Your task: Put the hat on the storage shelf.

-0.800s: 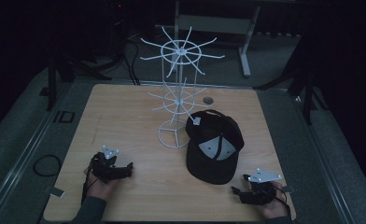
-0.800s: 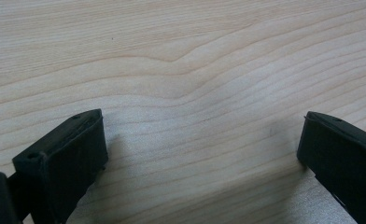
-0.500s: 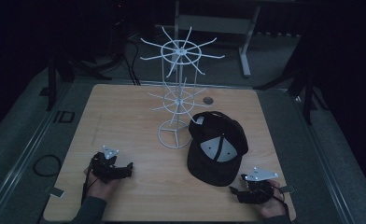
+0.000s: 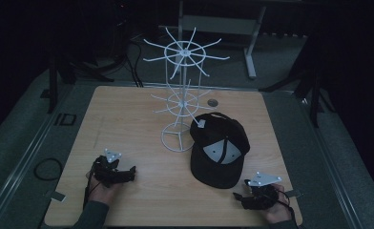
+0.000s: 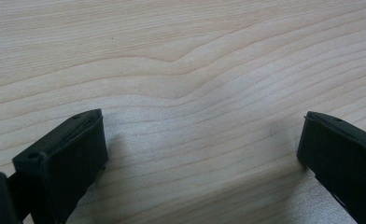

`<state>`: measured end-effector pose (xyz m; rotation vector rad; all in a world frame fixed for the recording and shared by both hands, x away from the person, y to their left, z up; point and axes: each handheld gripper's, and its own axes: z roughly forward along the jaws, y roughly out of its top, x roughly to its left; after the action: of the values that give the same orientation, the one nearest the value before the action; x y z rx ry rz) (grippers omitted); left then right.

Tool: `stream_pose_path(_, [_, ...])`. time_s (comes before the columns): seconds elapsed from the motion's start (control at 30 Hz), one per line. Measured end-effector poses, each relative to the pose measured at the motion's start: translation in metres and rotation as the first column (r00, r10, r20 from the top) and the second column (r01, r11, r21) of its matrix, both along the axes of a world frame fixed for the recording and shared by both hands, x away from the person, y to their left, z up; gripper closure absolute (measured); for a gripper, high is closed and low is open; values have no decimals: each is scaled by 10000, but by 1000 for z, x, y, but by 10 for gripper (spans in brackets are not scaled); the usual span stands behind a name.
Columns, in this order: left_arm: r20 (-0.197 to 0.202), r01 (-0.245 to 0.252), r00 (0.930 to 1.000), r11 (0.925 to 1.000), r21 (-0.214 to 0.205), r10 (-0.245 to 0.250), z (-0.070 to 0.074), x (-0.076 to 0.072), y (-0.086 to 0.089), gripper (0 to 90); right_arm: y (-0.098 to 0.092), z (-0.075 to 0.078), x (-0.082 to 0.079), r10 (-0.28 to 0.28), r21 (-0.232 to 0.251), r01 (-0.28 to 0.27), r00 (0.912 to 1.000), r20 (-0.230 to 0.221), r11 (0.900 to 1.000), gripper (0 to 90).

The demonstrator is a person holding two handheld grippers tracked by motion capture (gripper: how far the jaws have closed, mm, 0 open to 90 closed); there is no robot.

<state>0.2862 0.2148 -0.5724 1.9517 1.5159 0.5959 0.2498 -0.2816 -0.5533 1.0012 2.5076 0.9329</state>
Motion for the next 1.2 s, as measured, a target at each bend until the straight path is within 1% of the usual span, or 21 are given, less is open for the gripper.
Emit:
stream_pose_path(0.17, [-1,-4,10000,10000,7,4,0,0,0,15,1,3,-1,52,124,-52,10000,68,9999,306])
stream_pose_path(0.3, [-1,-1,10000,10000,0,1,0,0,0,15,3,7,-1,139,466,-143,9999,96,9988,306])
stream_pose_path(0.53, [1,-6,10000,10000,4,6,0,0,0,15,7,10,0,305,772,-314,9995,127,9965,307])
stream_pose_path(0.57, [1,-5,10000,10000,6,5,0,0,0,15,8,12,1,326,965,-334,9994,98,9948,312])
stream_pose_path(0.6, [1,-5,10000,10000,6,5,0,0,0,15,8,12,1,326,965,-334,9994,98,9948,312])
stream_pose_path(0.63, [2,-2,10000,10000,-2,2,0,0,0,15,9,13,3,298,1137,-303,9995,65,9931,320])
stream_pose_path(0.73, [1,-2,10000,10000,-1,2,0,0,0,15,11,15,6,273,1409,-267,9996,-30,9897,334])
stream_pose_path(0.97, [1,-2,10000,10000,-1,2,0,0,0,15,18,13,14,263,1858,-191,9990,-366,9824,378])
stream_pose_path(1.2, [3,-5,10000,10000,4,5,0,0,0,15,25,11,23,264,2283,-137,9983,-527,9735,451])
